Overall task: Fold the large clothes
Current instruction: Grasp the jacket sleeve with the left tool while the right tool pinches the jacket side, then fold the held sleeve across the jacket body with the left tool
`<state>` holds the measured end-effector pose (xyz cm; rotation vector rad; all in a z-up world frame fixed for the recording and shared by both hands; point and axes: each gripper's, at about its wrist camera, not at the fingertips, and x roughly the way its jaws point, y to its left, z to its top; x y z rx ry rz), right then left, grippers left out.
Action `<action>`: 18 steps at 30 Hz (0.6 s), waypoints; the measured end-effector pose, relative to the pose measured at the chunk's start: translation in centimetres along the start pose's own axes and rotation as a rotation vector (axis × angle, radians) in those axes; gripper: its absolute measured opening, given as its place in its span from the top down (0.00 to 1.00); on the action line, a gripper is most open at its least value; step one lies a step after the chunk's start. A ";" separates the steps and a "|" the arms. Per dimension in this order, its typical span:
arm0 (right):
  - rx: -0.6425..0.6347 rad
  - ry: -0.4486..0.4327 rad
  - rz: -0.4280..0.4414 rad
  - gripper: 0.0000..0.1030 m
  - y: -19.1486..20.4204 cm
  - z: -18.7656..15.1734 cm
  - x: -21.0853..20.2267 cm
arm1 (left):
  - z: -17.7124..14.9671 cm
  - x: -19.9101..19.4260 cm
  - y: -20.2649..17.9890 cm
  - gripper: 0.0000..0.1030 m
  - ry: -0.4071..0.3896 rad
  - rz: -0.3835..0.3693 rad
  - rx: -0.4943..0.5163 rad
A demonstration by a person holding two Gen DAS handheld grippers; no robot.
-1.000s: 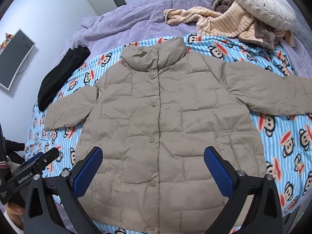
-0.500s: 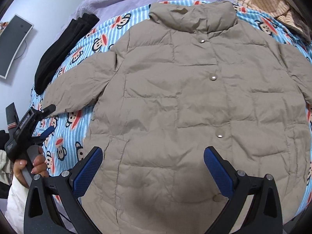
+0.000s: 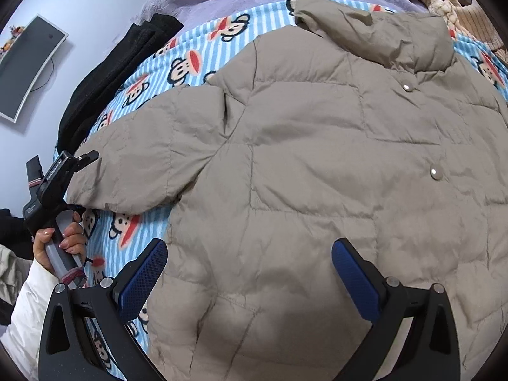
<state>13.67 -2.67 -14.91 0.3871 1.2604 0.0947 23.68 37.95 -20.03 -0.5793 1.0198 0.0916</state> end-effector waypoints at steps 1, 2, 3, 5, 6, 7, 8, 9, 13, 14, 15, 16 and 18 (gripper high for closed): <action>-0.006 -0.009 0.004 0.00 0.2 0.5 0.1 | 0.1 0.0 -0.1 0.56 0.001 0.001 0.025; -0.011 -0.021 0.008 0.00 0.5 1.1 0.3 | 0.2 0.0 -0.1 0.85 0.009 -0.039 0.042; -0.016 -0.033 0.012 0.00 0.7 1.6 0.5 | 0.3 -0.1 0.0 0.91 0.017 -0.068 0.040; -0.020 -0.054 0.020 0.00 1.3 2.6 0.9 | 0.5 -1.5 -0.5 0.91 -0.018 -0.050 0.073; -0.019 -0.064 0.025 0.00 1.6 3.1 1.1 | 0.5 -2.4 -0.9 0.91 -0.043 -0.034 0.104; -0.014 -0.074 0.034 0.00 1.9 3.6 1.4 | 0.5 -3.2 -1.4 0.91 -0.066 -0.028 0.129; -0.007 -0.087 0.049 0.06 2.2 4.0 1.7 | 0.5 -4.1 -1.8 0.91 -0.086 -0.030 0.150; 0.000 -0.097 0.067 0.28 2.4 4.2 1.8 | 0.5 -5.1 -2.3 0.91 -0.107 -0.032 0.170; 0.038 -0.064 0.132 0.85 3.5 5.5 4.5 | 0.2 -8.6 -4.8 0.91 -0.183 -0.053 0.284; 0.039 -0.058 0.140 0.88 3.9 5.5 5.2 | 0.0 -9.3 -5.6 0.91 -0.196 -0.067 0.313; 0.032 -0.050 0.143 0.89 4.3 5.5 5.8 | -0.2 -10.0 -6.4 0.91 -0.204 -0.082 0.340; 0.021 -0.043 0.149 0.89 4.8 5.4 6.4 | -0.5 -10.6 -7.2 0.91 -0.211 -0.099 0.365; 0.010 -0.019 0.153 0.89 5.4 5.1 7.5 | -1.0 -11.2 -9.3 0.91 -0.215 -0.141 0.416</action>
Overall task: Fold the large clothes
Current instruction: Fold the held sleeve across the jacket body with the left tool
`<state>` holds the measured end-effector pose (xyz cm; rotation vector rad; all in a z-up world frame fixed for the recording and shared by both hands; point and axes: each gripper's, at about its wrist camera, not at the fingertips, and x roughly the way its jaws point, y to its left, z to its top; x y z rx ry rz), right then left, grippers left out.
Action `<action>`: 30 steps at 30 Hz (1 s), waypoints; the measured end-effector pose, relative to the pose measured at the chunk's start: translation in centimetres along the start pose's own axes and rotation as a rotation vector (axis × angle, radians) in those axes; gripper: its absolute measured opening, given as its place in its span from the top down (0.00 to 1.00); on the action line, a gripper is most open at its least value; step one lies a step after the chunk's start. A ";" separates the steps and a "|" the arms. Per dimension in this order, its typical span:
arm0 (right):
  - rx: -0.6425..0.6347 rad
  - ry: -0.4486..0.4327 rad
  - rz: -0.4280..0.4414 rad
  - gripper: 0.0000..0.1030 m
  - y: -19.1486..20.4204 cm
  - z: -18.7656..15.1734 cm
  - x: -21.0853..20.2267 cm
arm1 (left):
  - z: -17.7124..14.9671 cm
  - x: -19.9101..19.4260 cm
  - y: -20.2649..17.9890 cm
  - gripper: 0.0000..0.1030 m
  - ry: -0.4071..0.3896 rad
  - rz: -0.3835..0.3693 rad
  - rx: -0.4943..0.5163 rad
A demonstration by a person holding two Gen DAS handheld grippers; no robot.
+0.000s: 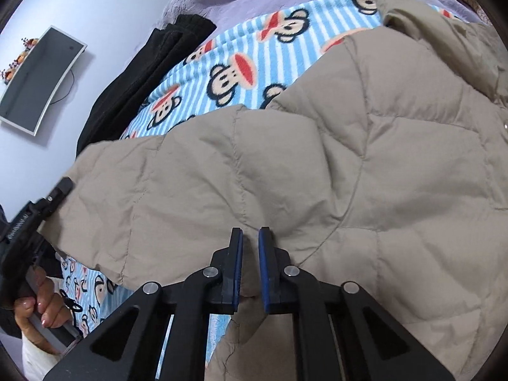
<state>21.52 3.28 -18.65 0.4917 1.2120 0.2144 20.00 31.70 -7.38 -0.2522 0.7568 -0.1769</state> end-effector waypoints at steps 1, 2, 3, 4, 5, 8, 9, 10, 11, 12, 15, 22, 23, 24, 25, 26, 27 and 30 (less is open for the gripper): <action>0.004 0.015 -0.001 0.89 0.1 -0.1 0.6 | 0.2 -0.2 -1.3 0.91 -0.004 -0.022 0.024; 0.013 0.029 -0.006 0.89 0.0 -0.3 1.2 | 0.3 -0.3 -2.6 0.91 -0.006 -0.048 0.048; 0.024 0.040 -0.014 0.90 -0.3 -0.5 1.6 | 0.4 -0.3 -4.1 0.91 -0.009 -0.071 0.072; 0.032 0.046 -0.016 0.90 -0.5 -0.6 2.0 | 0.5 -0.4 -5.7 0.91 -0.012 -0.096 0.097; 0.033 0.052 -0.016 0.90 -0.7 -0.7 2.3 | 0.5 -0.5 -7.4 0.91 -0.013 -0.120 0.122; 0.039 0.059 0.020 0.90 -1.3 -1.0 2.0 | 0.2 -0.7 -12.7 0.91 -0.012 -0.188 0.186; 0.047 0.062 0.046 0.90 -1.7 -1.1 1.5 | 0.0 -0.7 -14.7 0.91 -0.009 -0.206 0.209; 0.059 0.060 0.072 0.90 -2.2 -1.2 0.8 | -0.4 -0.8 -16.8 0.91 -0.006 -0.220 0.232; 0.068 0.055 0.086 0.90 -2.8 -1.5 0.1 | -0.7 -0.7 -18.9 0.91 0.000 -0.238 0.252; 0.078 0.044 0.094 0.90 -3.6 -1.8 -1.1 | -1.1 -0.5 -20.9 0.91 0.013 -0.267 0.269; 0.107 0.001 0.076 0.90 -7.3 -3.0 -5.4 | -3.3 1.2 -27.5 0.91 0.077 -0.343 0.321; 0.161 -0.068 -0.104 0.89 -17.2 -5.8 -15.2 | -13.0 8.6 -36.5 0.91 0.314 -0.271 0.454; 0.174 -0.070 -0.132 0.89 -18.8 -6.3 -16.2 | -14.3 9.3 -36.8 0.90 0.336 -0.248 0.477; 0.184 -0.070 -0.152 0.89 -20.0 -6.7 -16.9 | -15.4 10.0 -37.0 0.90 0.359 -0.228 0.495; 0.198 -0.069 -0.169 0.89 -21.2 -7.1 -17.4 | -16.4 10.5 -37.1 0.90 0.381 -0.208 0.507; 0.216 -0.069 -0.181 0.89 -22.4 -7.6 -17.8 | -17.2 10.9 -36.7 0.90 0.391 -0.195 0.512; 0.238 -0.068 -0.184 0.89 -23.6 -8.1 -18.2 | -17.6 11.0 -36.7 0.90 0.395 -0.182 0.522; 0.280 -0.069 -0.173 0.89 -25.5 -9.1 -18.3 | -18.1 11.1 -36.7 0.90 0.397 -0.158 0.543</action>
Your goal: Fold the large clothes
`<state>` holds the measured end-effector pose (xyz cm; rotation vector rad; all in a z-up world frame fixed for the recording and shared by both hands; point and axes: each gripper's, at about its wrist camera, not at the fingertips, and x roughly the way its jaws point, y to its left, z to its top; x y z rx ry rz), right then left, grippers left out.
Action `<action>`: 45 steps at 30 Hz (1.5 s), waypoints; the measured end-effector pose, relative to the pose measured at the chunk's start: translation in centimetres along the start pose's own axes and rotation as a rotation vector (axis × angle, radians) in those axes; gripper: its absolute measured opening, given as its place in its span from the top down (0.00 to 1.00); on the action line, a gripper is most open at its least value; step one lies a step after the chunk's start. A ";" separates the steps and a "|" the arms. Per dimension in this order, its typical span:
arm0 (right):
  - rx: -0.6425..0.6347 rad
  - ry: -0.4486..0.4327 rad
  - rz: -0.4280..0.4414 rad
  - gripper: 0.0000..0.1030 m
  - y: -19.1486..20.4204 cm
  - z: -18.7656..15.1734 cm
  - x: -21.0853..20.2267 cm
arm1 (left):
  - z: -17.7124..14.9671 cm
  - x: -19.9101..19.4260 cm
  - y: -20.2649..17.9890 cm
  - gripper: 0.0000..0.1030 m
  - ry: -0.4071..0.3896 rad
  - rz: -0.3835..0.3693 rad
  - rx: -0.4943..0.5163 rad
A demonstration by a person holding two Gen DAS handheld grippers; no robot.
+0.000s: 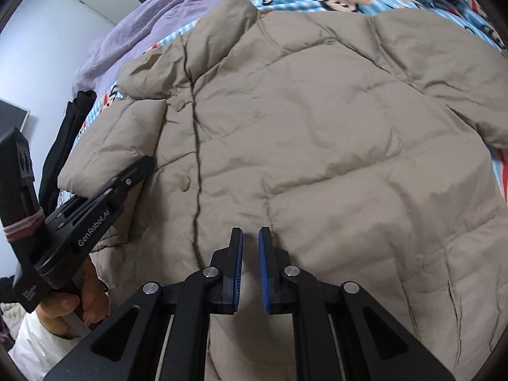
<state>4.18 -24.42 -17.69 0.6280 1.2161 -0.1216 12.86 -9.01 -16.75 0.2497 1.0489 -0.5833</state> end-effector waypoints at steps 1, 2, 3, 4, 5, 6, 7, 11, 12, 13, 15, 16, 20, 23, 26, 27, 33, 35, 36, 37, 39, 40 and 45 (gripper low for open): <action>0.008 0.000 0.007 0.89 -0.8 -0.3 0.1 | 0.1 -0.1 0.3 0.90 0.005 0.004 -0.001; 0.015 0.001 0.015 0.89 -1.2 -0.3 0.3 | 0.1 -0.3 0.2 0.90 0.010 0.011 -0.002; 0.021 0.001 0.020 0.89 -1.4 -0.2 0.4 | 0.1 -0.6 0.2 0.89 0.011 0.018 -0.003; 0.023 -0.001 0.024 0.89 -1.5 -0.2 0.3 | 0.6 -0.6 0.9 0.82 0.007 0.023 -0.005; 0.024 -0.002 0.024 0.89 -1.2 0.0 0.5 | 0.6 -1.1 1.0 0.47 -0.002 0.022 -0.009; 0.024 -0.005 0.026 0.89 -1.2 0.1 0.4 | 0.5 -1.8 1.2 0.04 -0.020 0.026 -0.018; 0.024 -0.006 0.025 0.89 -0.8 0.3 0.7 | 0.4 -2.9 1.5 0.00 -0.061 0.049 -0.027; 0.003 -0.009 0.019 0.89 0.6 1.2 0.3 | -0.4 -6.2 3.1 0.00 -0.101 0.073 -0.015; -0.013 -0.015 0.012 0.88 1.0 1.3 0.0 | -0.8 -7.0 4.1 0.00 -0.112 0.088 -0.030; -0.034 -0.024 0.004 0.88 1.6 1.5 -0.3 | -1.1 -7.6 5.3 0.00 -0.120 0.105 -0.055; -0.080 -0.037 -0.006 0.83 2.7 1.5 -0.9 | -1.8 -8.7 8.7 0.00 -0.127 0.137 -0.140; -0.109 -0.043 -0.009 0.77 3.6 1.6 -1.1 | -2.1 -8.8 10.4 0.00 -0.122 0.142 -0.189; -0.293 -0.113 -0.012 0.28 9.2 1.6 -1.5 | -3.7 -8.6 18.0 0.01 -0.080 0.188 -0.401; -0.484 -0.154 -0.052 0.28 14.0 1.1 -1.2 | -4.9 -6.8 21.9 0.01 -0.028 0.083 -0.529; -0.651 -0.185 -0.115 0.28 17.7 -0.1 -0.1 | -5.9 -3.8 24.3 0.01 0.055 -0.097 -0.657; -0.710 -0.193 -0.146 0.28 18.9 -0.5 0.5 | -6.1 -3.0 24.8 0.01 0.060 -0.144 -0.692; -0.889 -0.219 -0.320 0.29 22.2 -1.0 4.2 | -5.2 -2.8 23.5 0.66 0.000 -0.184 -0.669; -0.856 -0.230 -0.340 0.61 21.8 -0.3 4.4 | -4.5 -3.2 22.3 0.66 -0.008 -0.110 -0.586; -0.801 -0.233 -0.324 0.94 20.9 0.5 4.0 | -4.3 -3.3 21.8 0.66 -0.006 -0.079 -0.554; -0.732 -0.241 -0.306 0.94 19.9 1.3 3.2 | -4.1 -3.3 21.4 0.66 -0.005 -0.060 -0.533; -0.554 -0.269 -0.233 0.94 16.4 2.9 1.2 | -3.7 -3.1 20.9 0.66 -0.004 -0.046 -0.511; -0.476 -0.274 -0.191 0.94 14.6 3.5 0.4 | -3.6 -2.9 20.6 0.66 -0.001 -0.030 -0.499; -0.091 -0.181 -0.021 0.94 5.2 4.5 0.5 | -3.1 -1.9 19.2 0.63 0.011 0.056 -0.431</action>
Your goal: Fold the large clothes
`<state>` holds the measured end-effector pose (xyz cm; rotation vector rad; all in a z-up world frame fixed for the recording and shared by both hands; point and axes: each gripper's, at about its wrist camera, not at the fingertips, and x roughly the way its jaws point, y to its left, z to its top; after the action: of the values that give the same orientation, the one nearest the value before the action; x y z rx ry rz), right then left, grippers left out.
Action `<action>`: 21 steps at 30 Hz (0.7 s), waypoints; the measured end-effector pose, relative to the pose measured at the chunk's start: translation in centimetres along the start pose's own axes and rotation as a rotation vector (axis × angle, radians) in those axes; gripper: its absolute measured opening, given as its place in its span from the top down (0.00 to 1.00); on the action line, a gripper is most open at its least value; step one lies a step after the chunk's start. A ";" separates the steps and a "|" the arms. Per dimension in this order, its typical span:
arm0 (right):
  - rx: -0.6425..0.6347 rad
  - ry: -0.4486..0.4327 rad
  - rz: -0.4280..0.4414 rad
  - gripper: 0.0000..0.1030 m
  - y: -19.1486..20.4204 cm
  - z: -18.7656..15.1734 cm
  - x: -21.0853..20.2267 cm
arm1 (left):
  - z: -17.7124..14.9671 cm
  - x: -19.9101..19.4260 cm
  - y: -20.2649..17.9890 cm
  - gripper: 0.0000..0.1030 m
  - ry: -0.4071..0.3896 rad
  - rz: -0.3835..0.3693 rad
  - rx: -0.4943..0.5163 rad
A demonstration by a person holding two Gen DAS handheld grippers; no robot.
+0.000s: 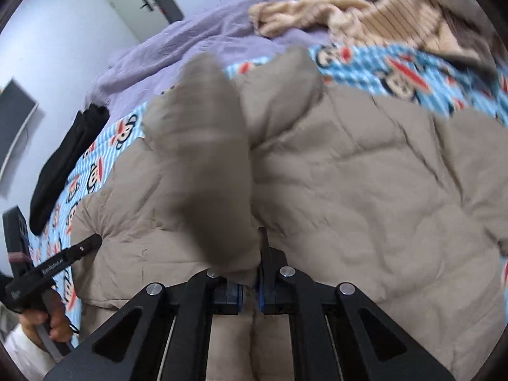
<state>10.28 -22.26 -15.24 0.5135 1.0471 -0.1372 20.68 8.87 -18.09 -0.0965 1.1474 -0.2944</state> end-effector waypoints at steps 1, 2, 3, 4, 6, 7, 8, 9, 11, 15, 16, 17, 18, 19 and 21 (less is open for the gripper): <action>0.069 0.027 0.002 0.93 -1.7 -0.4 0.7 | 0.0 0.0 -0.2 0.59 -0.005 0.032 0.011; 0.129 0.053 0.013 0.93 -3.1 -0.7 1.3 | 0.0 -0.2 -0.4 0.46 -0.013 0.079 0.022; 0.181 0.069 0.048 0.93 -4.2 -1.1 1.7 | 0.1 -0.4 -0.5 0.37 -0.022 0.122 0.029; 0.225 0.080 0.084 0.93 -5.0 -1.3 1.8 | 0.2 -1.0 -0.6 0.37 -0.034 0.144 0.032; 0.253 0.088 0.097 0.87 -5.6 -1.5 1.3 | 0.5 -2.6 -0.1 0.37 -0.065 0.143 0.027; 0.245 0.098 0.084 0.85 -5.6 -1.4 0.9 | 0.7 -3.6 0.2 0.37 -0.090 0.138 0.020; 0.237 0.105 0.073 0.80 -5.7 -1.5 0.5 | 0.9 -4.6 0.5 0.37 -0.117 0.131 0.015; 0.225 0.106 0.052 0.76 -5.8 -1.4 -0.3 | 1.1 -5.4 0.7 0.37 -0.135 0.124 0.016; 0.203 0.067 -0.006 0.76 -6.1 -1.3 -2.3 | 1.5 -6.2 0.9 0.37 -0.156 0.130 0.023; 0.142 -0.090 -0.061 0.76 -6.0 -0.1 -6.2 | 2.3 -4.6 0.5 0.37 -0.125 0.144 0.033; 0.130 -0.099 -0.048 0.76 -5.8 0.5 -6.2 | 2.1 -3.8 0.2 0.37 -0.109 0.147 0.031; 0.117 -0.093 -0.032 0.76 -5.7 1.2 -5.9 | 1.8 -2.8 0.0 0.37 -0.094 0.166 0.029; 0.104 -0.082 -0.018 0.76 -5.4 1.8 -5.2 | 1.5 -1.7 -0.1 0.37 -0.074 0.192 0.033; 0.092 -0.072 -0.009 0.76 -5.2 2.0 -4.6 | 0.9 -0.7 -0.3 0.37 -0.056 0.203 0.036; 0.070 -0.026 0.000 0.76 -4.9 2.3 -2.7 | 0.2 0.3 -0.2 0.36 -0.059 0.201 0.028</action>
<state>9.06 -27.99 -13.66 0.5739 1.0194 -0.1810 20.95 8.53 -18.25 0.0351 1.0843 -0.1283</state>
